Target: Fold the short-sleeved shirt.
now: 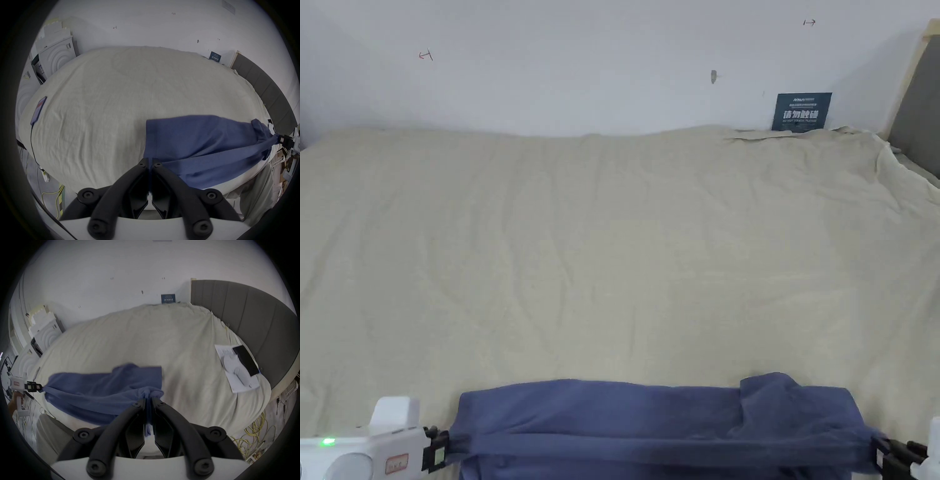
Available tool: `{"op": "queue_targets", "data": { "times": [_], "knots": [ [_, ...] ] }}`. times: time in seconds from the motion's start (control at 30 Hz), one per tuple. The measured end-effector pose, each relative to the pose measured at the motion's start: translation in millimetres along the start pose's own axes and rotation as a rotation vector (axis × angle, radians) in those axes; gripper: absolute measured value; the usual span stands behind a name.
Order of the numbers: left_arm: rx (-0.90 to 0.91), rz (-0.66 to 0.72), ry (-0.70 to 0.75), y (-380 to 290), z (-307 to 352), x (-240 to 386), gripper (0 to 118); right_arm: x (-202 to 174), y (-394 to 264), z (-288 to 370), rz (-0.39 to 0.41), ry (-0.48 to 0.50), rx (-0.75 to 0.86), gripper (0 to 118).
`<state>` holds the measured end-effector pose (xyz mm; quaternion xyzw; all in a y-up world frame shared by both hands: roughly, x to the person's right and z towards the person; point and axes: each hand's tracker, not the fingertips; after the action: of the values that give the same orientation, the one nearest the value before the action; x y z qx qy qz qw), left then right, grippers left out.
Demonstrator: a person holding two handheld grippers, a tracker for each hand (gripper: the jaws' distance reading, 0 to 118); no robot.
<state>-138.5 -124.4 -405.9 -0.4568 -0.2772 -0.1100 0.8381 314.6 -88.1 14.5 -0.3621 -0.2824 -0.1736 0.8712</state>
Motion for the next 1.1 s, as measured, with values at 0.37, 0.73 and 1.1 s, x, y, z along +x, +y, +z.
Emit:
{"op": "queue_targets", "data": {
  "times": [0.37, 0.73, 1.1],
  "knots": [
    [-0.035, -0.014, 0.044, -34, -18, 8, 0, 5, -38, -43, -0.031, -0.065, -0.124, 6],
    [0.103, 0.038, 0.022, 3, 31, 35, 114, -28, 18, 9, 0.011, -0.03, 0.092, 89],
    [0.446, -0.003, 0.025, 56, 90, 81, 115, -92, 86, 70, 0.059, -0.027, 0.438, 89]
  ]
}}
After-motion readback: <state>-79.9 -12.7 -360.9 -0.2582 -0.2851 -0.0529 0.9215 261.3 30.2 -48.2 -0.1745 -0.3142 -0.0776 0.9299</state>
